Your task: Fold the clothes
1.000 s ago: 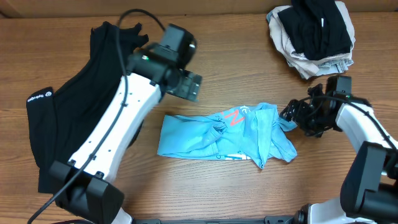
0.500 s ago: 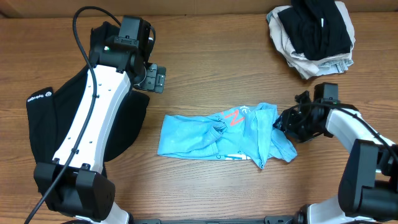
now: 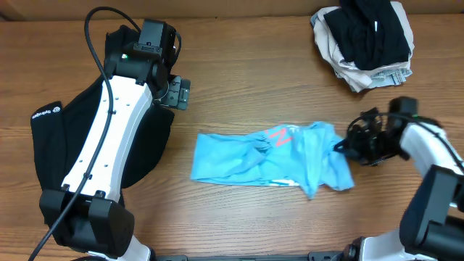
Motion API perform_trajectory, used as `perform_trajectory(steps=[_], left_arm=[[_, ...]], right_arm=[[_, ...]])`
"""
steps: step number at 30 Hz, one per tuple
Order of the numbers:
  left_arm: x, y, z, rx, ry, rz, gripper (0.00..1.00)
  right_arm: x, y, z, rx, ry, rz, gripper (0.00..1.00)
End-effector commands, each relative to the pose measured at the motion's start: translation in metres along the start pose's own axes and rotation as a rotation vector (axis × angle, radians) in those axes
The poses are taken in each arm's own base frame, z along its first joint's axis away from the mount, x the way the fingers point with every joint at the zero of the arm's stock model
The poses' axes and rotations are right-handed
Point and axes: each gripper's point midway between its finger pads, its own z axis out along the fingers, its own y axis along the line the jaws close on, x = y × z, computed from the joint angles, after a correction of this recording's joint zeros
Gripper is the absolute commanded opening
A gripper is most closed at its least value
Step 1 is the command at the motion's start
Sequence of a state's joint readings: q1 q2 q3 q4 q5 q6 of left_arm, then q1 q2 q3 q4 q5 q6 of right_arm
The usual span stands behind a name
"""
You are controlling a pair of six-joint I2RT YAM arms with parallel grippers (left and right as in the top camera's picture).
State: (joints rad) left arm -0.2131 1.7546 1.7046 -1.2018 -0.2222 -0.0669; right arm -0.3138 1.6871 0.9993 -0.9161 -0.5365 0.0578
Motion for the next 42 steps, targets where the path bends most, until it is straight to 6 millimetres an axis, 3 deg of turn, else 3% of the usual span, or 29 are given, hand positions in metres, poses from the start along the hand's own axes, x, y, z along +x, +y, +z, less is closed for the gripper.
perform_trajectory(steps=[1,6,9,17,23,26,28,29,32,35,42], left_arm=[[-0.005,0.013,-0.004,-0.034,-0.019,-0.004,1.0],[-0.005,0.026,-0.002,-0.045,-0.013,-0.033,1.0],[-0.004,0.032,-0.001,-0.049,-0.009,-0.049,1.0],[-0.004,0.036,0.0,-0.047,-0.009,-0.062,1.0],[-0.005,0.036,0.0,-0.047,-0.014,-0.063,1.0],[-0.006,0.036,0.001,-0.047,-0.017,-0.064,1.0],[-0.007,0.036,0.001,-0.047,-0.017,-0.064,1.0],[-0.007,0.036,0.002,-0.047,-0.016,-0.063,1.0],[-0.008,0.035,0.005,-0.046,-0.012,-0.063,1.0],[-0.007,0.034,0.01,-0.046,0.0,-0.06,1.0],[-0.004,0.029,0.027,-0.04,0.045,-0.05,1.0]], right_arm=[[-0.03,0.024,-0.053,-0.027,-0.139,-0.118,0.04],[-0.025,0.058,-0.079,-0.029,-0.125,-0.179,0.04],[-0.01,0.084,-0.073,-0.036,-0.079,-0.244,0.04],[0.053,0.175,-0.01,-0.052,0.054,-0.454,0.04],[0.112,0.226,0.038,-0.002,0.082,-0.583,0.04],[0.142,0.245,0.062,0.009,0.091,-0.652,0.21],[0.16,0.253,0.073,-0.003,0.117,-0.7,0.42],[0.169,0.255,0.078,-0.005,0.132,-0.722,0.47],[0.192,0.256,0.087,0.003,0.176,-0.768,0.5],[0.197,0.252,0.084,0.019,0.194,-0.773,0.55],[0.151,0.224,0.069,0.161,0.112,-0.712,0.64]])
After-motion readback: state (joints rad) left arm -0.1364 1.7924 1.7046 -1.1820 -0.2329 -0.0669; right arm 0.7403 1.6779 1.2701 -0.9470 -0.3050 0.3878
